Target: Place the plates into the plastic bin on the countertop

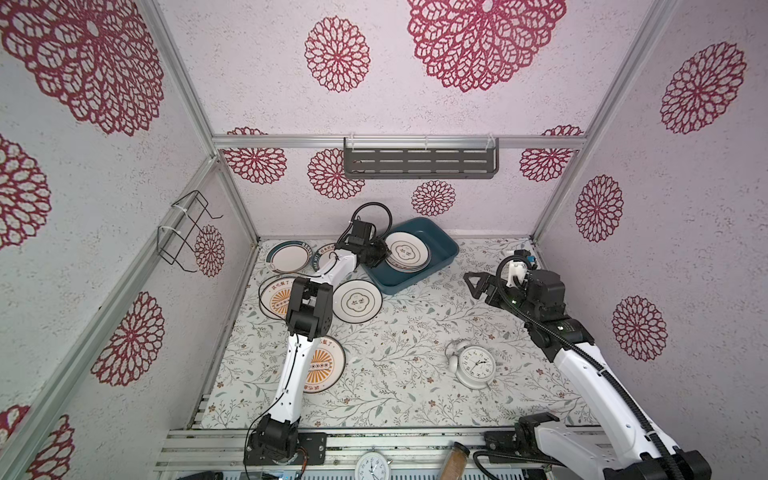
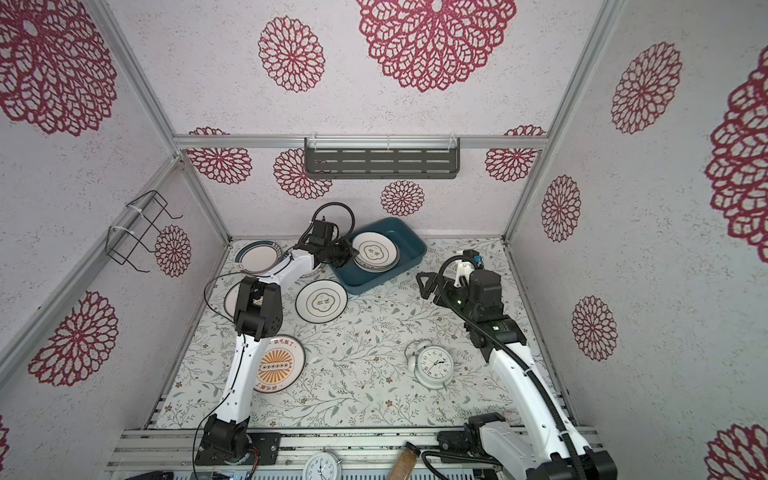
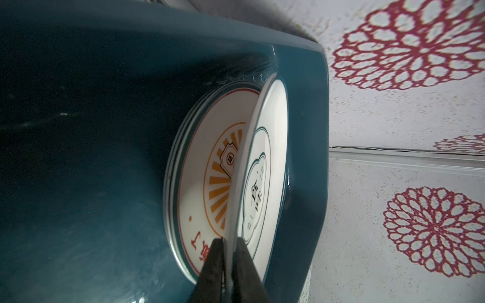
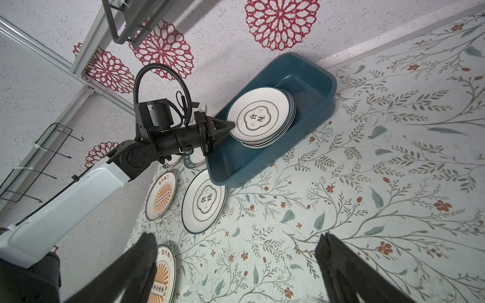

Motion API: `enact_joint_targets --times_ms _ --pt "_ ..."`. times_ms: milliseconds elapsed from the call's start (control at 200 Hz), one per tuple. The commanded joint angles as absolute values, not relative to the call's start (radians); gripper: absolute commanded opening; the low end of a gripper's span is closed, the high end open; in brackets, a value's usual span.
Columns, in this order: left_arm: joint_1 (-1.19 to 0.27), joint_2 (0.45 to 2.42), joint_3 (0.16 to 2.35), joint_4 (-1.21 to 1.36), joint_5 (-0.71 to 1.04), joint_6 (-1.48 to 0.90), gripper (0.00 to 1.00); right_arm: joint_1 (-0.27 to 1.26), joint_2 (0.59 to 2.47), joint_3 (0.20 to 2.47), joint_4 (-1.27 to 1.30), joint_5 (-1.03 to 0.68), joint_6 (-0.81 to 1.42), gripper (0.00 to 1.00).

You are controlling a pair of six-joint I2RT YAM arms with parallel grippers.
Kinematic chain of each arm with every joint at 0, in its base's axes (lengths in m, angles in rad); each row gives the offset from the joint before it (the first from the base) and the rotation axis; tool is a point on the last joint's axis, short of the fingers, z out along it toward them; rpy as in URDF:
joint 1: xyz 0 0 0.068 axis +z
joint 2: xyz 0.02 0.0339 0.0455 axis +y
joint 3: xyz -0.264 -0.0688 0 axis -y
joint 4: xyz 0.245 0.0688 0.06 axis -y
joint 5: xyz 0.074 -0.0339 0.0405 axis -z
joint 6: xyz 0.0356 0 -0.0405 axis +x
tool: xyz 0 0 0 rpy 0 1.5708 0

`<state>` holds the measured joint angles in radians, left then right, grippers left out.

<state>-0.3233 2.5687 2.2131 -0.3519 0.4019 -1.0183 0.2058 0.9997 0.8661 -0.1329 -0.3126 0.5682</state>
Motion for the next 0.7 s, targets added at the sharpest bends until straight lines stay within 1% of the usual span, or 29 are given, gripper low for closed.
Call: enact_joint_targets --times_ms 0,240,325,400,490,695 --pt "-0.335 2.580 2.256 -0.309 0.415 -1.031 0.15 0.202 0.985 0.868 -0.117 -0.297 0.560 0.99" --pt "-0.348 2.594 2.259 -0.307 0.387 -1.054 0.33 0.202 1.007 0.871 -0.102 -0.305 0.568 0.99" --pt "-0.352 2.594 2.269 -0.328 0.364 -1.045 0.36 0.202 1.013 0.871 -0.093 -0.314 0.571 0.99" --pt "-0.354 2.598 2.283 -0.349 0.344 -1.036 0.44 0.202 1.017 0.873 -0.092 -0.315 0.570 0.99" --pt "-0.357 2.600 2.292 -0.366 0.318 -1.021 0.50 0.202 1.019 0.876 -0.093 -0.316 0.568 0.99" --pt "-0.372 2.605 2.301 -0.373 0.288 -0.994 0.56 0.202 1.036 0.861 -0.075 -0.317 0.581 0.99"
